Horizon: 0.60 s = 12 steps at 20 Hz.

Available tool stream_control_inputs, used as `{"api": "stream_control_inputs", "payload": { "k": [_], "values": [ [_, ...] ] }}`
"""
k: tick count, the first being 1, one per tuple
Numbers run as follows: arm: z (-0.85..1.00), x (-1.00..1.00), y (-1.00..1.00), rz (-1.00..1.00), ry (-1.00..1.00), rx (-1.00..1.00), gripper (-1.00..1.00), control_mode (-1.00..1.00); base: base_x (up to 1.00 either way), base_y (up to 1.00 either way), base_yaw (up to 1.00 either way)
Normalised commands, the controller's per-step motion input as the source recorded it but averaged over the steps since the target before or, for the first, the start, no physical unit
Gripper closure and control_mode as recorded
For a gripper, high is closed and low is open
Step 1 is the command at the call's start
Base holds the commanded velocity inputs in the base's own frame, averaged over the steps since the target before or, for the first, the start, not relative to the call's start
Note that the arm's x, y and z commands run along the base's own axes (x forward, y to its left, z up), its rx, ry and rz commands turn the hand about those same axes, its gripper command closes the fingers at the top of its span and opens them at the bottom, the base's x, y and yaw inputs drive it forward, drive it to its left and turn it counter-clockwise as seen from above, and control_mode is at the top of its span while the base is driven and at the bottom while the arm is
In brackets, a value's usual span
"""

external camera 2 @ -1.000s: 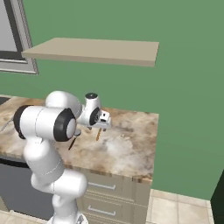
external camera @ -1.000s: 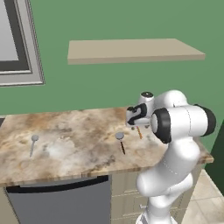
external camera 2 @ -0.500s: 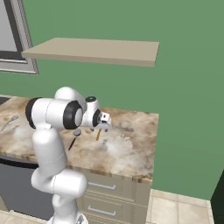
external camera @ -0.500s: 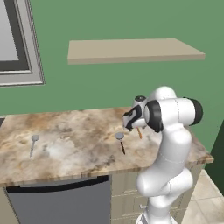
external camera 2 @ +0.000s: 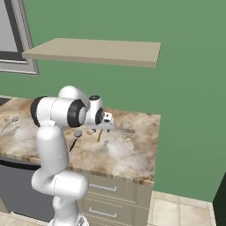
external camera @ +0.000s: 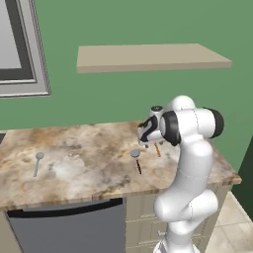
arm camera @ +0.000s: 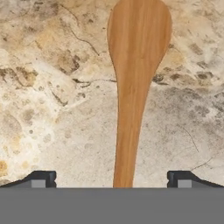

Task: Organize the utensils by type. Pick up the wooden spoons from the counter and place them in the open cabinet. Then pick up the metallic utensils from the counter and place them in the open drawer.

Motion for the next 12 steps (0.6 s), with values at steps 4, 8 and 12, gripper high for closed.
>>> {"api": "stream_control_inputs", "payload": {
  "k": [4, 8, 12],
  "values": [
    [-0.59, -0.04, -0.12, 0.00, 0.09, 0.00, 1.00, -1.00, 0.00, 0.00, 0.00],
    [-0.64, -0.28, -0.02, 0.00, 0.04, 0.00, 1.00, -1.00, 0.00, 0.00, 0.00],
    [-0.49, -0.32, -0.01, 0.00, 0.06, 0.00, 1.00, -1.00, 0.00, 0.00, 0.00]
  ]
}}
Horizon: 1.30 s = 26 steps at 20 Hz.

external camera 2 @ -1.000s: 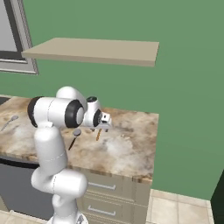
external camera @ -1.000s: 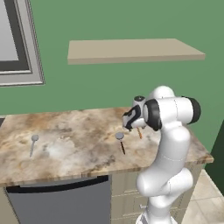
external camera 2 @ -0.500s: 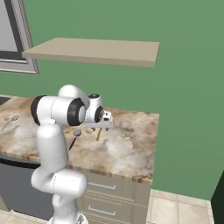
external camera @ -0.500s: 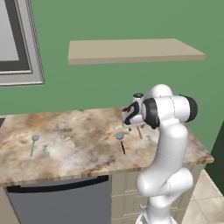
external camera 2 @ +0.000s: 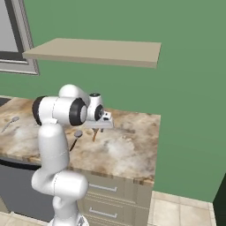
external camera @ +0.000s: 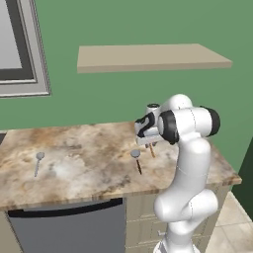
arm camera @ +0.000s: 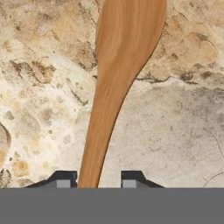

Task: Organize the utensils by type. Pick up the wooden spoons from the counter and place them in the open cabinet. Then pick up the metallic utensils from the counter and place them in the open drawer.

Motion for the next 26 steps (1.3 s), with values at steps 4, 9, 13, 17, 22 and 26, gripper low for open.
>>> {"api": "stream_control_inputs", "payload": {
  "k": [4, 9, 13, 17, 22, 26],
  "values": [
    [-0.06, -0.17, 0.00, 0.00, 0.00, 0.05, 1.00, -1.00, 0.00, 0.00, 0.00],
    [0.34, -0.35, 0.00, 0.06, -0.01, 0.11, 1.00, -1.00, 0.00, 0.00, 0.00],
    [0.42, -0.68, 0.00, 0.23, -0.10, 0.05, 1.00, -1.00, 0.00, 0.00, 0.00],
    [0.43, -0.70, 0.00, 0.37, -0.19, 0.00, 1.00, -1.00, 0.00, 0.00, 0.00],
    [0.37, -0.75, 0.03, 0.46, -0.32, 0.00, 1.00, -1.00, 0.00, 0.00, 0.00],
    [0.50, -0.62, 0.05, 0.31, -0.13, 0.00, 1.00, -1.00, 0.00, 0.00, 0.00]
  ]
}}
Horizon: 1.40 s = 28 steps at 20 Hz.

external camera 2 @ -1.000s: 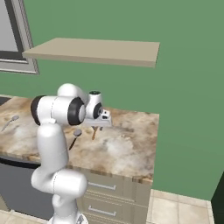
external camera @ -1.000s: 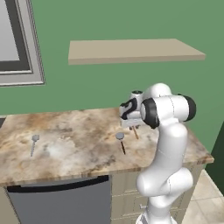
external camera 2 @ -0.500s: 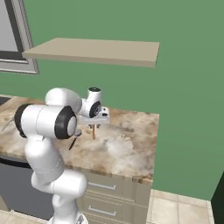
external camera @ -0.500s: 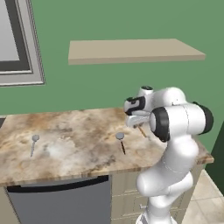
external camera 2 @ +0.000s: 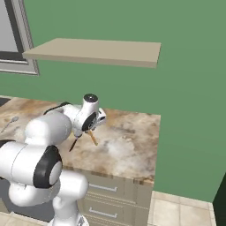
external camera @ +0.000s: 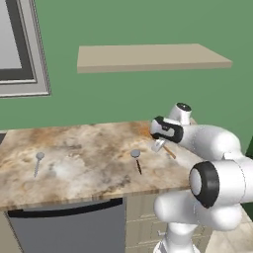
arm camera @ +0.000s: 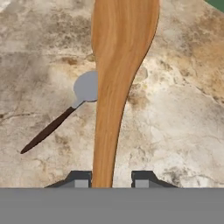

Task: Organize the utensils by type. Pick up the wooden spoons from the counter and place them in the open cabinet. Then pick up the metallic utensils from the counter and place them in the open drawer.

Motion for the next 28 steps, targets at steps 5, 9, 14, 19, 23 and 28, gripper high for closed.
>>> {"api": "stream_control_inputs", "payload": {
  "k": [5, 9, 14, 19, 23, 28],
  "values": [
    [0.39, -0.69, 0.03, 0.18, -0.02, 0.00, 1.00, -1.00, 0.00, 0.00, 0.00],
    [0.30, -0.51, 0.13, 0.12, -0.01, -0.02, 1.00, -1.00, 0.00, 0.00, 0.00],
    [0.22, -0.28, 0.19, 0.11, 0.01, -0.11, 1.00, -1.00, 0.00, 0.00, 0.00],
    [0.01, -0.07, 0.14, 0.15, 0.00, -0.18, 1.00, -1.00, 0.00, 0.00, 0.00],
    [0.00, 0.00, 0.00, 0.00, 0.00, -0.02, 1.00, -1.00, 0.00, 0.00, 0.00],
    [-0.02, -0.06, 0.00, 0.01, 0.00, -0.01, 1.00, 1.00, -0.13, 0.00, 0.04]
  ]
}}
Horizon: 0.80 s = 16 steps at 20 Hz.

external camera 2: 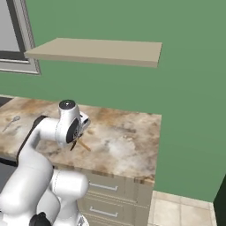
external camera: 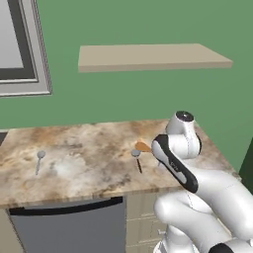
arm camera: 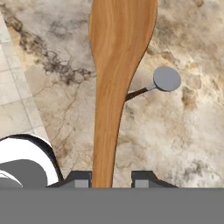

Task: Organize the utensils by type. Pick up the wooden spoons from the counter and place them in the open cabinet. Then pick up the metallic utensils from the counter and place them in the open drawer.

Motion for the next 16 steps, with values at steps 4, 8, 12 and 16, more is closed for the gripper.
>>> {"api": "stream_control_inputs", "payload": {
  "k": [4, 8, 12, 16],
  "values": [
    [0.00, 0.00, 0.00, 0.00, 0.00, 0.00, 1.00, 1.00, -0.73, 0.02, 0.26],
    [0.00, 0.00, 0.00, 0.00, 0.00, 0.00, 1.00, 1.00, -0.56, 0.29, 0.71],
    [0.00, 0.00, 0.00, 0.00, 0.00, 0.00, 1.00, 1.00, -0.35, 0.21, 1.00],
    [0.00, 0.00, 0.00, 0.00, 0.00, 0.00, 1.00, 1.00, -0.31, 0.07, 1.00]
  ]
}}
